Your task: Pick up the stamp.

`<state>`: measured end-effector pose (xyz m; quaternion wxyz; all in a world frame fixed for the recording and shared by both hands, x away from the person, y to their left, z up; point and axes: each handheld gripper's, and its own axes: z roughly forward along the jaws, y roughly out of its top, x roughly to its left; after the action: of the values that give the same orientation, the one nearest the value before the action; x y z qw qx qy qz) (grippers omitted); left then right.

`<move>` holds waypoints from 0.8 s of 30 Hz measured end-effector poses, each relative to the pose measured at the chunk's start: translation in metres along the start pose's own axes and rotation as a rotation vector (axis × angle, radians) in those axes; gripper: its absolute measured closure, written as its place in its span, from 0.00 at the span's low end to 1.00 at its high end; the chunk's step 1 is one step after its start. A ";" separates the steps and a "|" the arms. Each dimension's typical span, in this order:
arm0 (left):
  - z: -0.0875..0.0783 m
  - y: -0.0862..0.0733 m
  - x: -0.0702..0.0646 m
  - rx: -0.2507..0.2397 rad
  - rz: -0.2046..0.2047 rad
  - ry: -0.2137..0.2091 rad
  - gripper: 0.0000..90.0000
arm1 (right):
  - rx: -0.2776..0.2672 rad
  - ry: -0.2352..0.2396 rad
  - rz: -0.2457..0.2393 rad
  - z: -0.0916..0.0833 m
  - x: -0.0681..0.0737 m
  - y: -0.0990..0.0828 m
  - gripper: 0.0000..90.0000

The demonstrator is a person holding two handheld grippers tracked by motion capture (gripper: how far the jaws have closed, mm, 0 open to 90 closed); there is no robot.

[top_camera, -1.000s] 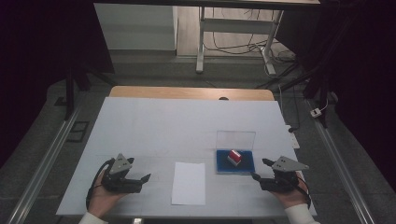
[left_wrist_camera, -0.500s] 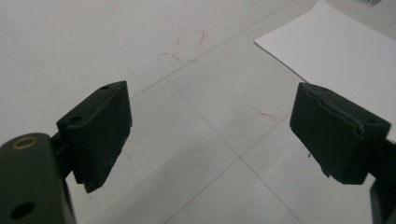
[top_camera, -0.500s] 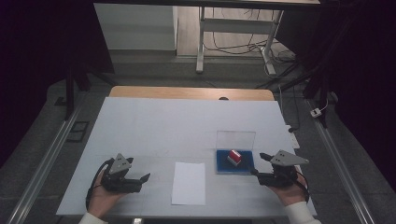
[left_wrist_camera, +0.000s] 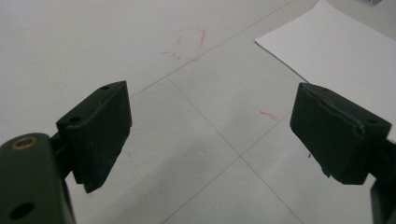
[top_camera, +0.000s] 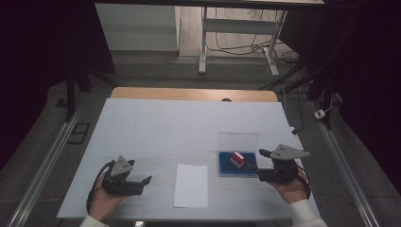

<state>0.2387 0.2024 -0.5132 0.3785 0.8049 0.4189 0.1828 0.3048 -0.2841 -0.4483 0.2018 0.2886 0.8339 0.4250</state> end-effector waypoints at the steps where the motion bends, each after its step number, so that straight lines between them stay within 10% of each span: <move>1: 0.000 0.000 0.000 0.000 0.002 -0.002 0.15 | 0.003 0.004 0.001 0.001 0.000 0.003 0.34; 24: 0.004 0.000 0.000 0.010 0.005 -0.006 0.15 | 0.075 0.016 0.025 0.041 -0.003 0.036 0.36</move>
<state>0.2410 0.2010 -0.5155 0.3751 0.8084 0.4168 0.1791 0.3422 -0.2446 -0.4409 0.1788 0.3028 0.8472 0.3983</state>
